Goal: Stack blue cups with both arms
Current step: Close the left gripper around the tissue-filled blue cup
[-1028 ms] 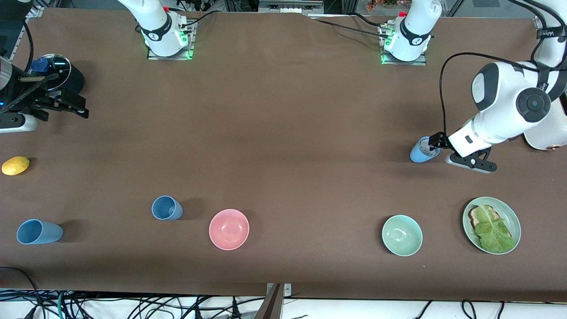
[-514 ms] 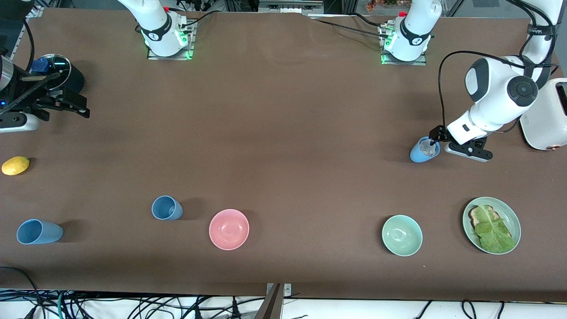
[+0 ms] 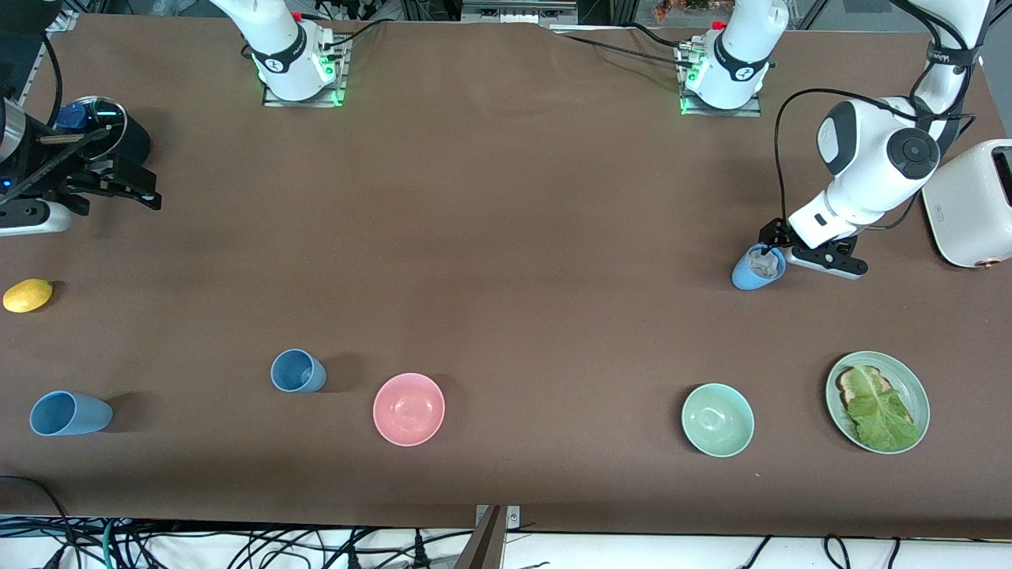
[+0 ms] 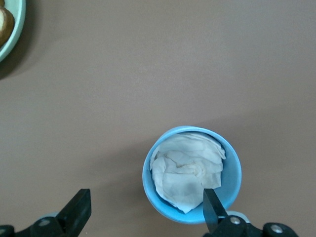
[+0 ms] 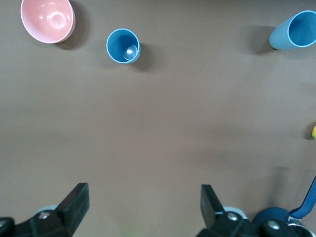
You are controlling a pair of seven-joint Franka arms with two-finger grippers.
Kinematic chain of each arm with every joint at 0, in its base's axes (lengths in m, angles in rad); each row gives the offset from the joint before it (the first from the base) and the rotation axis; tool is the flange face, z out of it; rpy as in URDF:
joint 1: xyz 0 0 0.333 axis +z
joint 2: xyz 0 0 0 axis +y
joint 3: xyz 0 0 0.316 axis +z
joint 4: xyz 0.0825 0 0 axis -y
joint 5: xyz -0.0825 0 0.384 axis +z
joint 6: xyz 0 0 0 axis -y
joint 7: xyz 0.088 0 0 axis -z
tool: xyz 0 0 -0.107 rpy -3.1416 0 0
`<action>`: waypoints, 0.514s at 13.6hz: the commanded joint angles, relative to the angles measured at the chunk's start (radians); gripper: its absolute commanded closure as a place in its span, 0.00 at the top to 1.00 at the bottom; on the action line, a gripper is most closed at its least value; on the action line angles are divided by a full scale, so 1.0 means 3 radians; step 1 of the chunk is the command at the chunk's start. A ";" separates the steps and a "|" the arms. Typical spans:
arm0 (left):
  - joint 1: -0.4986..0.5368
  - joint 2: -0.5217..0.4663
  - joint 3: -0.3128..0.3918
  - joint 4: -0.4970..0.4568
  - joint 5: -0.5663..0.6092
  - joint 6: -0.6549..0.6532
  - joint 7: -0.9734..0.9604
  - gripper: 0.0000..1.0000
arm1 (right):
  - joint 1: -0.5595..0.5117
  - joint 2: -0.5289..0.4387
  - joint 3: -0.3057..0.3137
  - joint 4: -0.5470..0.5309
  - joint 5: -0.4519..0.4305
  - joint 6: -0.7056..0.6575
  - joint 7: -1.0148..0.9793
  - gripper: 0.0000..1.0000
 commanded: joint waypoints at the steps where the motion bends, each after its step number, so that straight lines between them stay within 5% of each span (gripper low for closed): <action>1: 0.0010 -0.0089 0.0006 -0.0123 0.0069 0.0129 0.0049 1.00 | -0.0002 -0.0044 -0.0002 -0.0005 0.0035 -0.0037 -0.0003 1.00; 7: -0.0010 0.0096 0.0001 -0.0123 0.0069 0.0384 0.0043 1.00 | 0.0003 -0.0044 0.0003 -0.0005 0.0046 -0.0037 0.0003 1.00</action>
